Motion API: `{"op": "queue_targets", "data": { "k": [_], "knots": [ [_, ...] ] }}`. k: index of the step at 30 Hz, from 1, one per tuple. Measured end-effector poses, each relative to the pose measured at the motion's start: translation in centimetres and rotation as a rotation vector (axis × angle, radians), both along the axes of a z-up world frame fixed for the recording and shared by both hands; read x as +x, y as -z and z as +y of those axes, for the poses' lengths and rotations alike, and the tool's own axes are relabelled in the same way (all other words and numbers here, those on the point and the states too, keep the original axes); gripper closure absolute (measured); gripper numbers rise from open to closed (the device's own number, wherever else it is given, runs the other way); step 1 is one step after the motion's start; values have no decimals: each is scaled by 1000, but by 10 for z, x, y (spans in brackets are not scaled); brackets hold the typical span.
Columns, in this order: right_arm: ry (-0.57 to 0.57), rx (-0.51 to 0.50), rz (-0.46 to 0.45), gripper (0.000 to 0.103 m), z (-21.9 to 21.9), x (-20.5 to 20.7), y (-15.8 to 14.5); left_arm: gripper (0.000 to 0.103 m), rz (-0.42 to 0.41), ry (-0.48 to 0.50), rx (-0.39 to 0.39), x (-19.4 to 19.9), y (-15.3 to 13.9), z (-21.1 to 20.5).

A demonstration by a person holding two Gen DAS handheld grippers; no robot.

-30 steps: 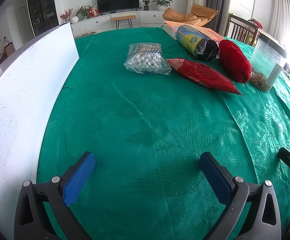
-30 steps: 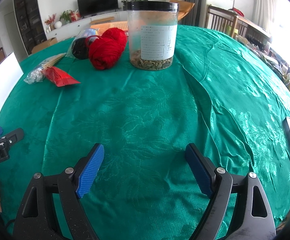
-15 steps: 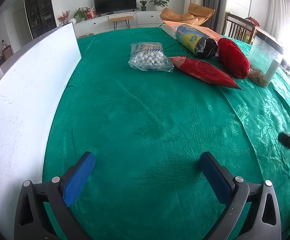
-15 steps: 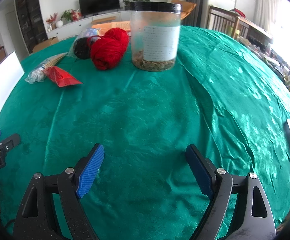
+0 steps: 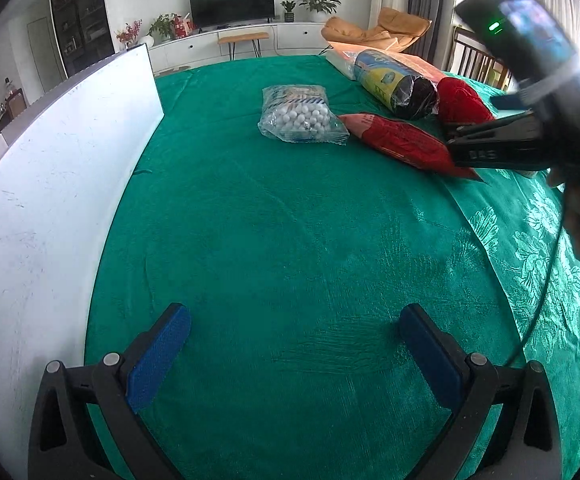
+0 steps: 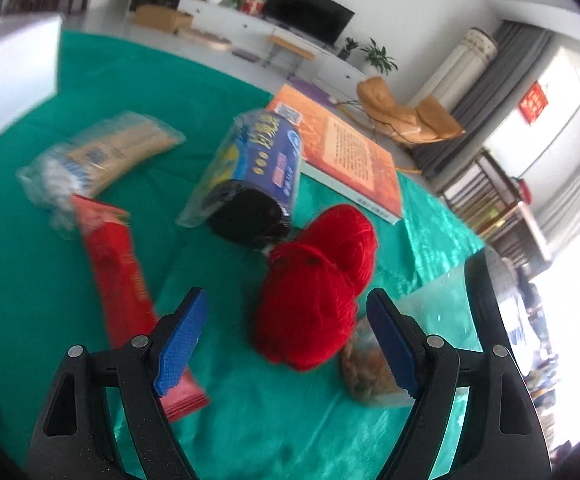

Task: Organize soft objects
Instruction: 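Grasp the red yarn ball with the right tool, then move the red yarn ball beside the clear jar and release it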

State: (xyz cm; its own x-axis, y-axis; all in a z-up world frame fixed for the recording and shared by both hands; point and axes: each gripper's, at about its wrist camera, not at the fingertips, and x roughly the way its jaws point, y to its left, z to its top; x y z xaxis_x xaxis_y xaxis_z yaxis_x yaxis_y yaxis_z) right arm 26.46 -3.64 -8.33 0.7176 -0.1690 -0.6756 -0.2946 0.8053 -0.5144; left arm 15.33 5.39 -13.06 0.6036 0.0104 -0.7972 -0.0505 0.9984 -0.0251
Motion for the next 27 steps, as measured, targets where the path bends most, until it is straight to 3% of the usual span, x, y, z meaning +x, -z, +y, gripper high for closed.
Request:
{"op": "queue_targets", "data": {
  "k": [1,2,6,12,15,18,21,23,25,27],
  "knots": [
    [17,-11,28,30,-2,7,6,0,0,0,0,0,0,0],
    [36,-6,55,51,-4,13,9,0,0,1,0,0,0,0],
    [78,70,62,60,-21,8,-1,0,0,1,0,0,0,0],
    [55,314,140,61,-58,-71,-25,0,0,1,0,0,0,0],
    [90,374,154,61,-86,-114,-23,0,0,1,0,0,0,0],
    [171,367,91,61,-125,-144,-21,0,0,2,0,0,0,0],
    [266,394,38,61,-171,-133,-13,0,0,-1,0,0,0,0],
    [270,416,8,61,-187,-117,-15,0,0,-1,-1,0,0,0],
    [279,387,-12,61,-196,-89,-15,0,0,-1,-1,0,0,0],
    [307,436,-12,60,-210,-57,-15,0,0,-1,-1,0,0,0]
  ]
}}
